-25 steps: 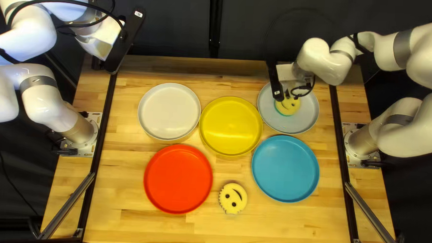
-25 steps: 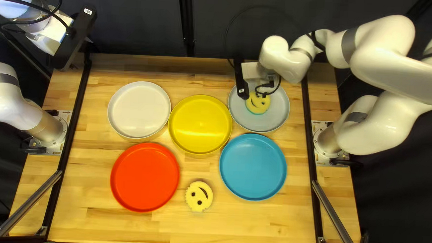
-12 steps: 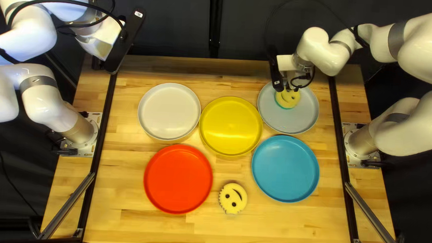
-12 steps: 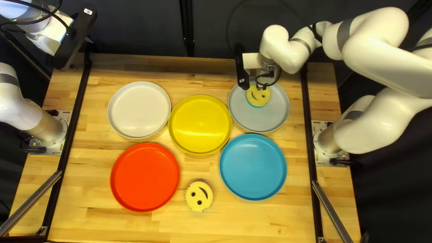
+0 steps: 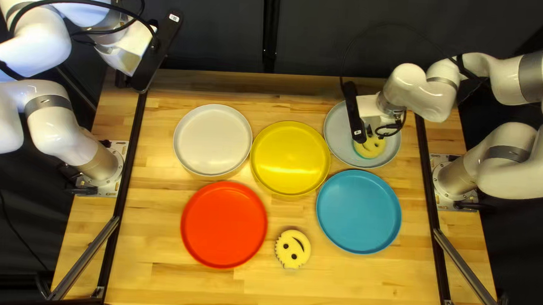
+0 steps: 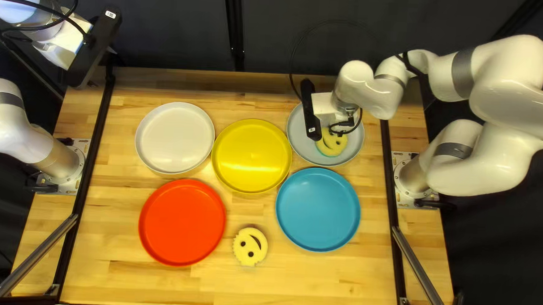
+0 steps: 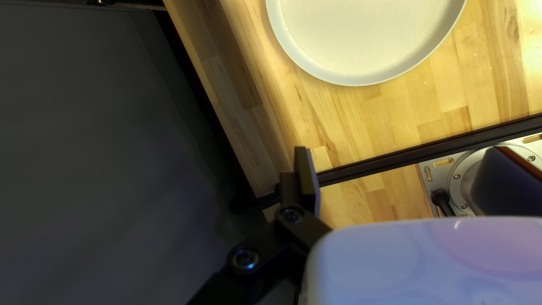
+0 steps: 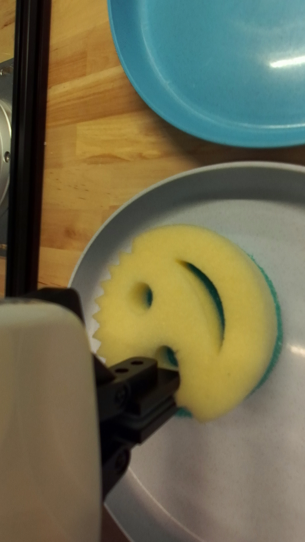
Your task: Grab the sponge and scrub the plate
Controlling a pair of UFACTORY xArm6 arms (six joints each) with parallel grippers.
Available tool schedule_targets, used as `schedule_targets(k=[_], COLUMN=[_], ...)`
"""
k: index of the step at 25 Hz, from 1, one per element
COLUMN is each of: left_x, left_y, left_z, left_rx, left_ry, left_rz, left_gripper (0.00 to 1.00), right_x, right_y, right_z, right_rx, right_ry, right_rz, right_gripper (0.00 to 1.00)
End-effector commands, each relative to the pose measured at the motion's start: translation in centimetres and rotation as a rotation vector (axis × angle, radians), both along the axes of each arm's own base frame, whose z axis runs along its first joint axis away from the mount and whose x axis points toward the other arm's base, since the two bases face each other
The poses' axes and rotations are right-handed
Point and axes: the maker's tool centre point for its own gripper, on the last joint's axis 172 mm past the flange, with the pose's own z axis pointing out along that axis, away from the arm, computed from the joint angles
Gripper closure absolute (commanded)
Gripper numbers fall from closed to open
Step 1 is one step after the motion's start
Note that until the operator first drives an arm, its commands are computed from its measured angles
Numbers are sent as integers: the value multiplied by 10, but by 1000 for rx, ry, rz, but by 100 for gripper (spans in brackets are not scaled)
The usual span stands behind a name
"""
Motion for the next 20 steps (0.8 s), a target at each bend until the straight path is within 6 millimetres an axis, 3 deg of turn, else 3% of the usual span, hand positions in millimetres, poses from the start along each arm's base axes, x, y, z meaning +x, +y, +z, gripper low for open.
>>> schedule_targets(k=[1,5,9,14,20], left_x=[0,0,0,0,0], left_y=[0,0,0,0,0], left_z=[0,0,0,0,0], left_rx=[0,0,0,0,0], left_ry=[0,0,0,0,0], left_rz=[0,0,0,0,0], left_gripper=[0,0,0,0,0], right_x=[2,4,4,-7,-26], right_y=[-31,-53,-58,-41,-3], right_z=[-2,-3,-3,-5,0], right_rx=[5,4,-2,-4,-12], right_ry=[-11,-17,-24,-28,-28], right_rz=[-13,-31,-36,-30,-17], right_gripper=[100,100,100,100,100])
